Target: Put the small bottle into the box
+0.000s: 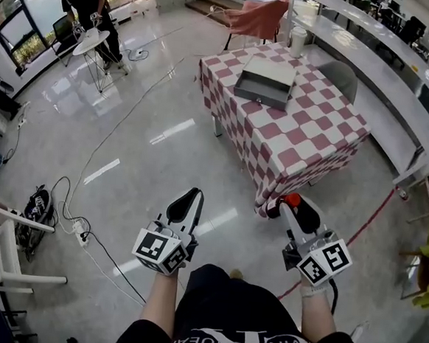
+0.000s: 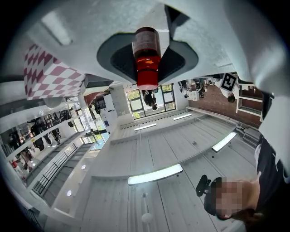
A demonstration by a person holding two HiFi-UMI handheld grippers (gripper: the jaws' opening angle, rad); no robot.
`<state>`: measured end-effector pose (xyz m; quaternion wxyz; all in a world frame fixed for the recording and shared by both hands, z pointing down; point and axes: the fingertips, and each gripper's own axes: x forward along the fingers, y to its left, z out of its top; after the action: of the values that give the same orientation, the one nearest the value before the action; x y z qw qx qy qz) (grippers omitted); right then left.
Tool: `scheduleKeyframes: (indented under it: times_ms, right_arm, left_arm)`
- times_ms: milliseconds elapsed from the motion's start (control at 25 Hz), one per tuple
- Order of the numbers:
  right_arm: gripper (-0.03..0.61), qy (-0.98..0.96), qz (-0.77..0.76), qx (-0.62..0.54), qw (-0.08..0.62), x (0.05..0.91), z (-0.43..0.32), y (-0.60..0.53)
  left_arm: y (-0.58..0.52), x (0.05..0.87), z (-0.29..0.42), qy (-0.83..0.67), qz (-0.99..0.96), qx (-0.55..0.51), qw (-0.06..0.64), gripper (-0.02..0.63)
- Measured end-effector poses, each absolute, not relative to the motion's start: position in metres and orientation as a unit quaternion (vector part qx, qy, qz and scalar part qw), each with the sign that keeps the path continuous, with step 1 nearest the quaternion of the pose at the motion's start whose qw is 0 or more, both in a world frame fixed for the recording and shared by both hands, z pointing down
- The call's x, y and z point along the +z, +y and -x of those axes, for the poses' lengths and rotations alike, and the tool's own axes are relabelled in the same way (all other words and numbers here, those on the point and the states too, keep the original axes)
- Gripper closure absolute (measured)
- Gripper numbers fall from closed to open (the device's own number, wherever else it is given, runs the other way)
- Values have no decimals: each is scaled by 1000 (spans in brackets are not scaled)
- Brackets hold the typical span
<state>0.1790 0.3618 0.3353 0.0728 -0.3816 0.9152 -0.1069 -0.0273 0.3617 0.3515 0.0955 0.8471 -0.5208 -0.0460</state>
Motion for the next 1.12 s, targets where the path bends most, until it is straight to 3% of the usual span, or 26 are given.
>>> scheduleKeyframes:
  times_ms: [480, 1120]
  right_arm:
    - [437, 912, 383, -126, 72, 351, -178, 312]
    - [437, 897, 419, -130, 56, 350, -160, 171]
  left_arm:
    - [312, 362, 32, -532, -839, -35, 109, 580]
    - [148, 371, 36, -474, -870, -52, 125, 580]
